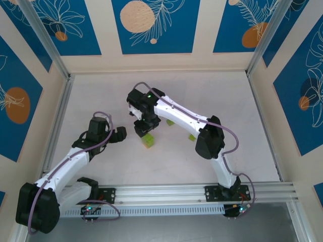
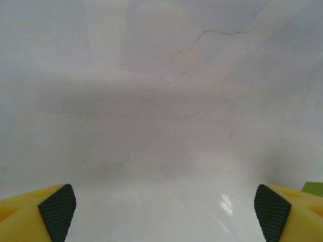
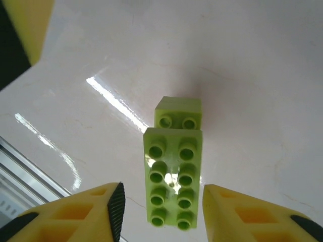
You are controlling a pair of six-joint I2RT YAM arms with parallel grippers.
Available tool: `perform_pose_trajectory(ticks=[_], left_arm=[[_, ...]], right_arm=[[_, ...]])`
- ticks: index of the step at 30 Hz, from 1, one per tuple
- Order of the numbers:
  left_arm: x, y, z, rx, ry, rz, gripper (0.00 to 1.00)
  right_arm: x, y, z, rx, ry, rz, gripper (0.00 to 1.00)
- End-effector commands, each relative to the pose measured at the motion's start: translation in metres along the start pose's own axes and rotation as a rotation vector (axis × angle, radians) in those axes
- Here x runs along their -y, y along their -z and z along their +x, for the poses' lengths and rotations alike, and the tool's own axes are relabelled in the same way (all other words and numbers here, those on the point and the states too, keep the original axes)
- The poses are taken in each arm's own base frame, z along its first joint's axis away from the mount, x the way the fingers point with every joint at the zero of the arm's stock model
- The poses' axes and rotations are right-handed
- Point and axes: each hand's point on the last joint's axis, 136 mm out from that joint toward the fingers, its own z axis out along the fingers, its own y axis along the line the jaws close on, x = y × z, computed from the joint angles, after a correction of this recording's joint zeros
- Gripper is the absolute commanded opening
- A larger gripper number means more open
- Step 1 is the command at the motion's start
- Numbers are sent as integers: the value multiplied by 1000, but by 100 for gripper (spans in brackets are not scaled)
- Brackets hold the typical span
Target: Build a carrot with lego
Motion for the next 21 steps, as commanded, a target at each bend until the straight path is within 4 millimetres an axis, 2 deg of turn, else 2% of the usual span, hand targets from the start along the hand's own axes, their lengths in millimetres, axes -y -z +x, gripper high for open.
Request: perform_pose_trajectory(ticks=[1, 4, 9, 21], left_arm=[[0, 1, -3, 12, -7, 16, 94], [0, 1, -2, 11, -8, 16, 94], [1, 0, -2, 12, -8, 18, 94], [0, 0, -2, 7, -8, 16, 94]], right_arm=[[4, 38, -4, 89, -19, -13, 34], [7, 37, 4, 65, -20, -11, 23], [5, 24, 15, 18, -21, -36, 13], [-4, 10, 14, -21, -8, -68, 12]])
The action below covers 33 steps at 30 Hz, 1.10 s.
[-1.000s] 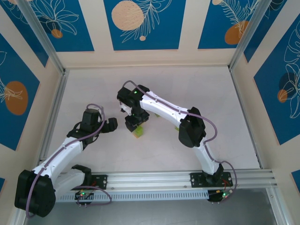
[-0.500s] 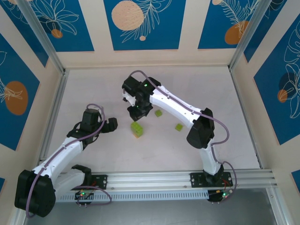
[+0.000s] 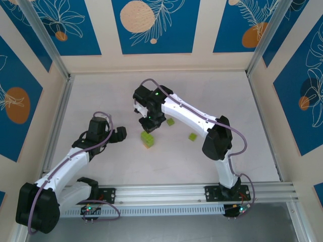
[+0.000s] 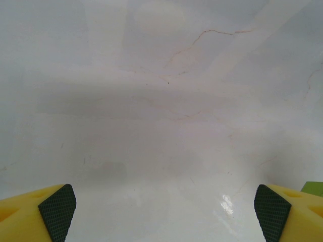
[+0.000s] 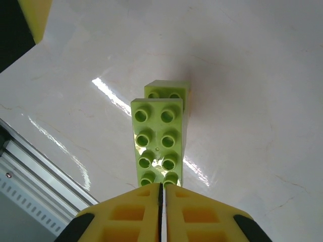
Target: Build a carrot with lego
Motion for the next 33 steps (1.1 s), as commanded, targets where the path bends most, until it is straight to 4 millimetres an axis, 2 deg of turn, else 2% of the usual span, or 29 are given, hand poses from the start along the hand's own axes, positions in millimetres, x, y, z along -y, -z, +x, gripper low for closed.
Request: perform_pose_trajectory(ticks=[1, 8, 33], left_arm=[[0, -1, -2, 7, -4, 16, 94], [0, 0, -1, 7, -4, 17, 94], [0, 0, -2, 10, -4, 16, 94]], right_arm=[[-12, -7, 2, -35, 22, -43, 12], [-17, -17, 7, -68, 30, -44, 12], [-13, -30, 10, -93, 22, -42, 14]])
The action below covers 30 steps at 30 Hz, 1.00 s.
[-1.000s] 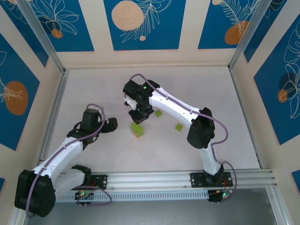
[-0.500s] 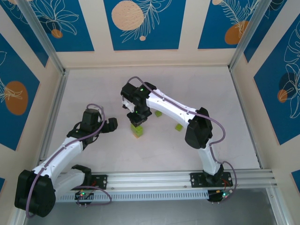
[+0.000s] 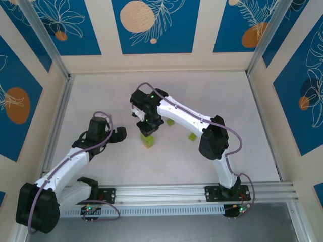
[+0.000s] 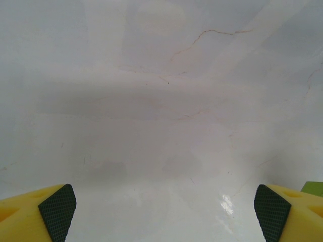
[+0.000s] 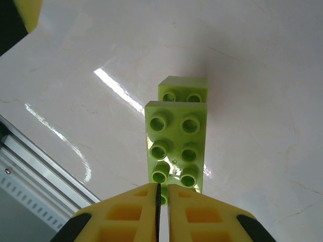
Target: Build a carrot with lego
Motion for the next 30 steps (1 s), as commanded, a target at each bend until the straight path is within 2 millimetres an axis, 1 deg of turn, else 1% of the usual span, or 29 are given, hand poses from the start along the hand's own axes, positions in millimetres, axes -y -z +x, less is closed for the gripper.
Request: perform_pose_trajectory(ticks=[1, 30], left_arm=[[0, 0, -2, 9, -4, 16, 94], [0, 0, -2, 9, -5, 13, 94]], right_arm=[[-3, -11, 6, -46, 8, -27, 14], [-3, -23, 1, -58, 5, -45, 15]])
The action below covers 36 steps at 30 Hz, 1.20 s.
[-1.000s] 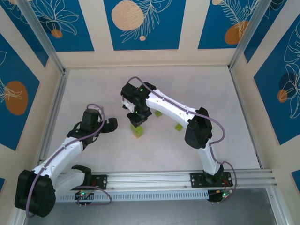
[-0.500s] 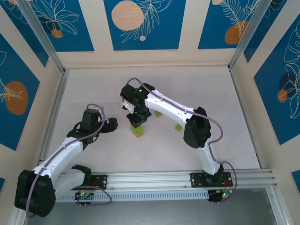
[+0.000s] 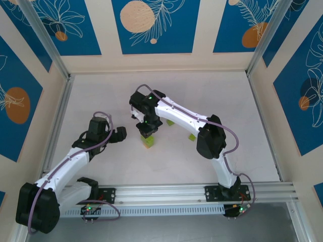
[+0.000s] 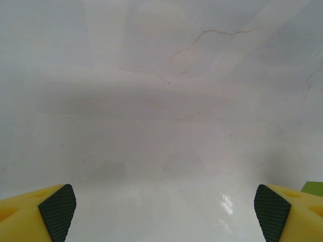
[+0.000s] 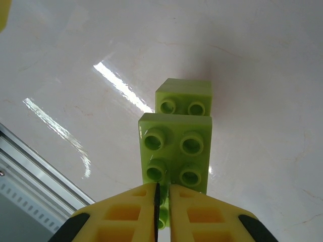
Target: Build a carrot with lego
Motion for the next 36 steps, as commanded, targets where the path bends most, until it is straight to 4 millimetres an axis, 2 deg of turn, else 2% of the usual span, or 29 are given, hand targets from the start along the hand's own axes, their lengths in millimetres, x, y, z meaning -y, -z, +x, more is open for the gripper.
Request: perform_pose_trajectory(ticks=[1, 18, 36], left_arm=[[0, -1, -1, 8, -5, 13, 94], [0, 0, -2, 11, -5, 14, 94], [0, 1, -3, 13, -6, 16, 94]], right_arm=[[-3, -9, 1, -28, 4, -36, 15], [-3, -13, -3, -28, 3, -45, 15], [8, -14, -5, -28, -17, -43, 15]])
